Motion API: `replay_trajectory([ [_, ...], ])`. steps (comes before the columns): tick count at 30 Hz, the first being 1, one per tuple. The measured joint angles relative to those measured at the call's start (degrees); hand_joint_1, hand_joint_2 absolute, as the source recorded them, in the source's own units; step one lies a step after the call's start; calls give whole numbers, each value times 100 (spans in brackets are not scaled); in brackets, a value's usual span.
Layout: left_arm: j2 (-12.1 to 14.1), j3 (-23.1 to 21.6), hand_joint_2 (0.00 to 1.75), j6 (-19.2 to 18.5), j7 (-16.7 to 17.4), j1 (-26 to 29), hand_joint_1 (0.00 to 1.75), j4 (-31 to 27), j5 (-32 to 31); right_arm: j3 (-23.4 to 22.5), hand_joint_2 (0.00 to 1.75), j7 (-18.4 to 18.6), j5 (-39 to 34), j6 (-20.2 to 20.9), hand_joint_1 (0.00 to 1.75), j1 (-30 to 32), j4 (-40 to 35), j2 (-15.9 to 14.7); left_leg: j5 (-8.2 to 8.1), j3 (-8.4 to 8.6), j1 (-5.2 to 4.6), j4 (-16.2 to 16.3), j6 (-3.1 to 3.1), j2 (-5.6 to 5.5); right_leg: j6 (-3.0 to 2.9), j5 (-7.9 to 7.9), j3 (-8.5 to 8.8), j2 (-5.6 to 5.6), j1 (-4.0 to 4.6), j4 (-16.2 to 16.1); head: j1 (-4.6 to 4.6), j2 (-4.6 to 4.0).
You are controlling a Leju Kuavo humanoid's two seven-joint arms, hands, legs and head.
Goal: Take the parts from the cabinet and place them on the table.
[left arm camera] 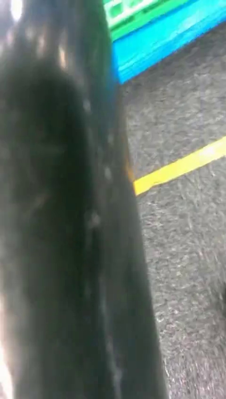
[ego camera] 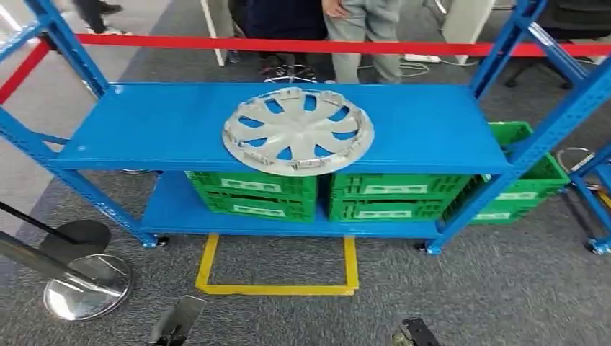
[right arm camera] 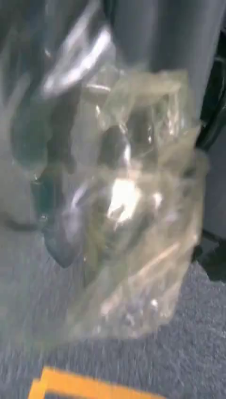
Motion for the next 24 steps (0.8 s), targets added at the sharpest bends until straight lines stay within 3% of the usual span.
replay_trajectory([
  [1, 4, 0, 0, 0, 4, -12, 0, 7, 16, 4, 0, 11, 0, 7, 0, 18, 18, 0, -41, 25, -11, 32, -41, -61, -36, 20, -28, 236, -12, -76, 31, 0],
  [2, 2, 0, 0, -2, 7, -21, 0, 7, 31, 7, 0, 9, 2, 9, 0, -3, 20, 0, -53, -43, 10, 39, -68, -117, -136, -72, 51, 206, 16, -104, 33, 0],
  [3, 7, 0, 0, -2, 11, -15, 0, 9, 31, 7, 0, 20, 2, 9, 0, -13, 17, 0, -79, -65, 37, 30, -112, -159, -191, 33, 43, 157, 33, -92, 15, 0],
  [5, 13, -2, 0, -2, 15, -1, 0, 11, 31, 9, 0, 13, 7, 11, 0, -4, 15, 2, -72, -59, 32, 71, -152, -180, -253, 5, 111, 45, 35, -119, 28, 0],
  [6, 20, -2, 0, -4, 15, 0, 0, 11, 29, 9, 0, 15, 11, 13, 0, -13, 15, 2, -100, -84, 17, 186, -190, 26, -288, -11, 166, -21, 10, -159, 22, 0],
  [7, 15, -4, 0, -4, 13, -24, 0, 11, 29, 7, 0, 13, 7, 0, 0, -13, 15, -4, -211, -215, 2, 431, -235, 291, -338, -44, 209, -88, 12, -174, -5, 0],
  [8, 11, -4, 0, -4, 13, -51, 0, 11, 29, 7, 0, 13, 11, 7, 0, -14, 15, -7, -395, -428, 14, 804, -267, 410, -367, -72, 236, -167, 21, -174, -11, 0],
  [10, 2, -7, 0, -11, 13, -60, 0, 11, 29, 7, 0, 13, 11, 11, 0, -6, 15, -7, -732, -943, 37, 1643, -297, 476, -385, -144, 293, -314, 35, -174, -11, 0],
  [11, 2, -7, 0, -11, 15, -46, 0, 11, 29, 9, 0, 15, 11, 11, 0, -4, 15, -7, -739, -1107, 38, 1842, -298, 478, -385, -178, 330, -378, 40, -174, -13, 0],
  [12, 2, -7, 0, -11, 15, -32, 0, 13, 29, 9, 0, 15, 11, 11, 0, -3, 15, -7, -589, -1128, 37, 1761, -285, 482, -383, -213, 379, -444, 49, -174, -15, 0],
  [14, 7, -7, 0, -11, 15, -30, 0, 13, 29, 9, 0, 13, 13, 17, 0, -12, 15, -7, 25, -865, 5, 1001, -195, 543, -382, -295, 500, -585, 82, -175, -15, 0],
  [15, 15, -7, 0, -9, 15, -33, 0, 13, 29, 9, 0, 13, 13, 17, 0, -16, 15, -4, 336, -686, -48, 531, -100, 722, -379, -333, 561, -655, 98, -180, -11, 0],
  [16, 24, -7, 0, -9, 15, -37, 0, 13, 29, 9, 0, 13, 11, 15, 0, -12, 15, 4, 412, -602, -124, 282, -24, 1008, -369, -366, 580, -718, 106, -183, -4, 0],
  [17, 26, -7, 0, -9, 15, -62, 0, 13, 29, 9, 0, 13, 11, 15, 0, -11, 15, 2, 176, -595, -146, 162, -21, 1034, -336, -401, 596, -778, 150, -171, -22, 0],
  [18, 22, -7, 0, -9, 17, -71, 0, 13, 29, 9, 0, 17, 13, 17, 0, -13, 15, 0, 291, -590, -136, 175, -17, 983, -302, -437, 594, -871, 170, -172, -29, 2],
  [20, 22, -7, 0, -11, 20, -30, 0, 13, 35, 9, 0, 13, 15, 15, 0, -41, 15, 2, 342, -590, -133, 130, 12, 831, -255, -463, 653, -993, 169, -209, -20, 0],
  [21, 9, -9, 0, -15, 24, -18, 0, 13, 39, 9, 0, 15, 15, 2, 0, -51, 7, 0, 385, -519, -59, 36, 27, 786, -217, -535, 618, -941, 152, -192, -24, 2],
  [22, 18, -7, 0, -15, 22, -27, 0, 13, 42, 9, 0, 11, 15, -4, 0, -54, 7, -2, 383, -488, -55, 10, 37, 751, -187, -617, 593, -621, 144, -52, 9, 0],
  [23, 17, -7, 0, -11, 33, -51, 0, 13, 46, 9, 0, 9, 15, -15, 0, -59, 7, -2, 377, -484, -42, 10, 57, 711, -172, -784, 432, -388, 124, 287, 26, 2],
  [24, 4, -9, 0, -11, 37, -71, 0, 13, 46, 9, 0, 11, 13, -20, 0, -41, 9, -2, 364, -482, -37, 11, 74, 653, -146, -986, 164, -271, 103, 797, 37, 0],
])
